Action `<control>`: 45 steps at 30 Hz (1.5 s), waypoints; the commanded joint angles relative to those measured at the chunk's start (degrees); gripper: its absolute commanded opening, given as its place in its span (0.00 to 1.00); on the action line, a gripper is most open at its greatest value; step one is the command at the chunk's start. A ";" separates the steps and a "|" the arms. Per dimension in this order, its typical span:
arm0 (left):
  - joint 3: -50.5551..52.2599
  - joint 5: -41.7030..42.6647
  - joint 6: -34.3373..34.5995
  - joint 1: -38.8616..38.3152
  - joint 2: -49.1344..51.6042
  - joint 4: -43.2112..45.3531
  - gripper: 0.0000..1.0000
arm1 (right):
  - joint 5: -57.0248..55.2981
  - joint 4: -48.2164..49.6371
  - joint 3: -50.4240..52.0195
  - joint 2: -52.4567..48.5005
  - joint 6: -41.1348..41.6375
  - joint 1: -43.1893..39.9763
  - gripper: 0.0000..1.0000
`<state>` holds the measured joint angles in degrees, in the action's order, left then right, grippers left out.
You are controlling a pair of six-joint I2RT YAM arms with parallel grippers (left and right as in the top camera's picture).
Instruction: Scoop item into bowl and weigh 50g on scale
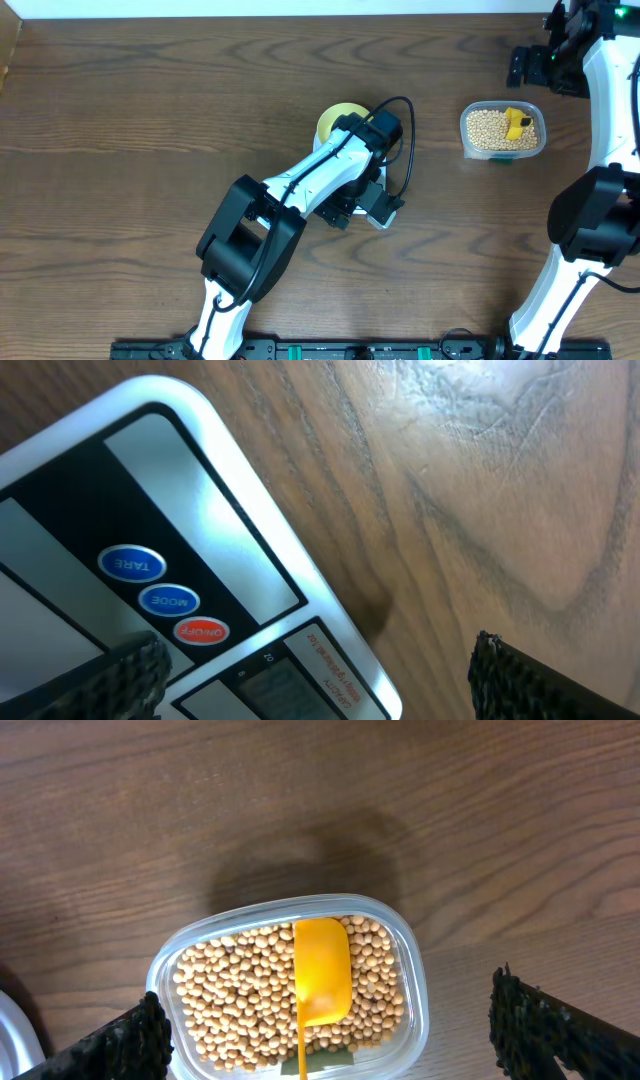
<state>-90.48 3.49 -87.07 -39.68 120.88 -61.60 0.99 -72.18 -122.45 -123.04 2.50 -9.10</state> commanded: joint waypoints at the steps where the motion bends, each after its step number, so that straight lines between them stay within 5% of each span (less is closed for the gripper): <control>1: -0.42 -0.55 -0.52 0.50 0.66 -1.99 0.98 | -0.66 0.00 -0.81 0.02 -0.02 -0.24 0.99; 16: -0.42 5.01 -0.22 1.55 -8.55 -6.58 0.98 | -0.66 0.00 -0.81 0.02 -0.02 -0.24 0.99; 24: -0.39 10.19 8.98 5.79 -8.55 -7.41 0.98 | -0.66 0.00 -0.81 0.02 -0.02 -0.22 0.99; 39: -0.39 31.87 12.20 23.58 -8.55 -7.54 0.98 | -0.66 0.00 -0.81 0.02 -0.02 -0.22 0.99; 45: -0.39 34.03 12.20 29.49 -8.55 -8.63 0.98 | -0.66 0.00 -0.81 0.02 -0.02 -0.22 0.99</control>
<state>-90.48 33.93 -75.16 -11.60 112.31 -69.73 0.99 -72.18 -122.45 -123.04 2.50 -9.10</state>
